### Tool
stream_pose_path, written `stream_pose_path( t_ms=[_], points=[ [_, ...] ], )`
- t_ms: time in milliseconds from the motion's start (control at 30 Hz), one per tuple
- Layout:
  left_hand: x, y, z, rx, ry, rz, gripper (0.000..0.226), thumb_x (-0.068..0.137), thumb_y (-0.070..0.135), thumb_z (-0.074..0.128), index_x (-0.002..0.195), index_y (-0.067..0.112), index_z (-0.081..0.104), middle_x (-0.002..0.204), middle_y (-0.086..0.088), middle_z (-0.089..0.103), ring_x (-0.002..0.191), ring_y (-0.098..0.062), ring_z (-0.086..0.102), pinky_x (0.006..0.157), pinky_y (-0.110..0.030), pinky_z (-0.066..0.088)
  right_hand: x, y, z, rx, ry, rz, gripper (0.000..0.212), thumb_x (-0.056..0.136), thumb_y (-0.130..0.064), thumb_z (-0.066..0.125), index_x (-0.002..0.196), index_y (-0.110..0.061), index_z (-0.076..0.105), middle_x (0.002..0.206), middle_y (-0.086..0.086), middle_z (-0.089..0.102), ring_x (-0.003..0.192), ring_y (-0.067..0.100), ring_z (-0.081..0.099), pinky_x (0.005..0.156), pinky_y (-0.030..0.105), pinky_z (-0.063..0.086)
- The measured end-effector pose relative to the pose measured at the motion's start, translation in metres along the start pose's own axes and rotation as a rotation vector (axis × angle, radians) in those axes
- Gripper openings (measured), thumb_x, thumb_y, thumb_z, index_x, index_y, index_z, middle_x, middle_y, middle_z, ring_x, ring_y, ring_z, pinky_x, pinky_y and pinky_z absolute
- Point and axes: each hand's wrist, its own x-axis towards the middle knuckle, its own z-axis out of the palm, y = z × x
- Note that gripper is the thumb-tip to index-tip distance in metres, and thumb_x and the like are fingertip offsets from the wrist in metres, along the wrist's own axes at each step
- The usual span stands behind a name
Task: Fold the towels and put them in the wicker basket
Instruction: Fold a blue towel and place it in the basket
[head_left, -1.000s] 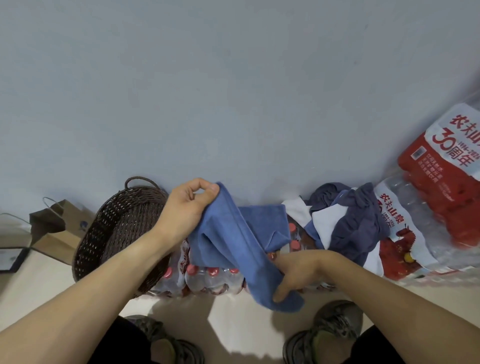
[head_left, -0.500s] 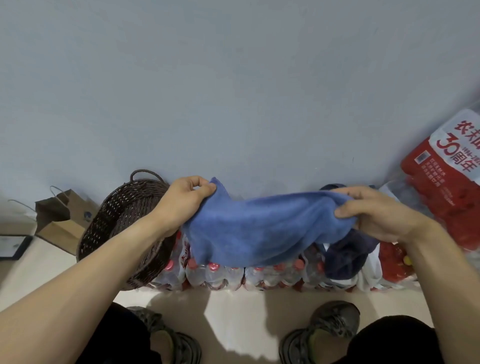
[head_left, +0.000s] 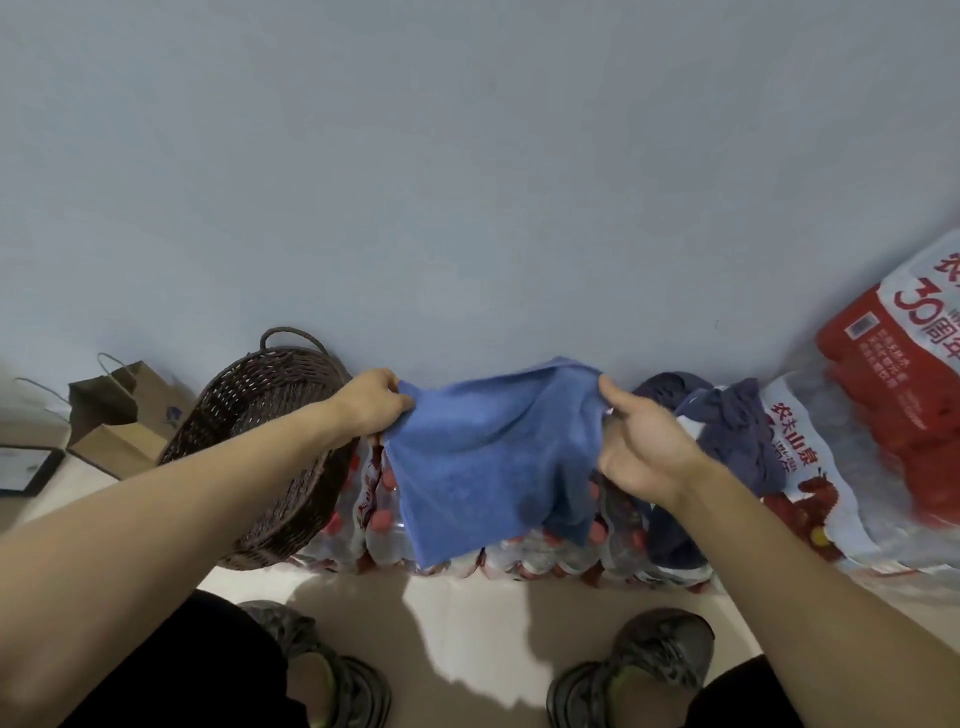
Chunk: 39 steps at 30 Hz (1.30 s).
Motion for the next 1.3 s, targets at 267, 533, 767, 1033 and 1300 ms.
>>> stream_pose_path(
  t_ms=[267,533,767,1033,1300],
  points=[
    [0.049,-0.041,0.046,0.14,0.071,-0.066,0.028,0.095,0.026,0.058,0.074,0.009,0.051,0.073,-0.011,0.059,0.07,-0.028,0.059,0.062,-0.032,0.045,0.061,0.051,-0.025,-0.76,0.418,-0.22,0.023,0.093,-0.014,0.056,0.072,-0.009,0.052,0.066,0.009,0.037,0.064,0.02,0.033,0.055,0.03,0.031],
    [0.09,-0.078,0.059,0.127,0.252,-0.096,0.025,0.097,0.027,0.054,0.092,0.003,0.06,0.095,-0.021,0.069,0.092,-0.039,0.064,0.076,-0.036,0.047,0.133,0.056,-0.061,-0.864,0.48,-0.213,0.039,0.097,-0.015,0.055,0.059,-0.012,0.044,0.06,0.001,0.039,0.061,0.016,0.034,0.059,0.029,0.031],
    [0.12,-0.086,0.077,0.183,0.353,-0.057,0.019,0.1,0.034,0.047,0.094,0.016,0.051,0.082,-0.01,0.066,0.07,-0.031,0.06,0.061,-0.039,0.05,0.178,0.055,-0.076,-1.112,0.623,-0.336,0.031,0.093,-0.033,0.065,0.075,-0.01,0.055,0.061,-0.007,0.049,0.058,0.014,0.044,0.061,0.029,0.031],
    [0.148,-0.094,0.091,0.422,0.292,-0.038,0.027,0.101,0.04,0.039,0.11,0.016,0.048,0.088,-0.013,0.067,0.078,-0.038,0.063,0.064,-0.041,0.05,0.199,0.085,-0.094,-1.249,0.648,-0.277,0.024,0.096,-0.031,0.06,0.104,-0.009,0.055,0.092,0.013,0.064,0.085,0.033,0.059,0.064,0.032,0.033],
    [0.129,-0.1,0.099,0.34,0.241,-0.013,0.031,0.1,0.038,0.043,0.126,0.025,0.054,0.12,-0.007,0.062,0.105,-0.033,0.061,0.087,-0.044,0.051,0.184,0.096,-0.095,-1.397,0.582,-0.283,0.02,0.097,-0.031,0.055,0.105,-0.013,0.061,0.1,0.011,0.053,0.086,0.032,0.055,0.07,0.037,0.041]
  ],
)
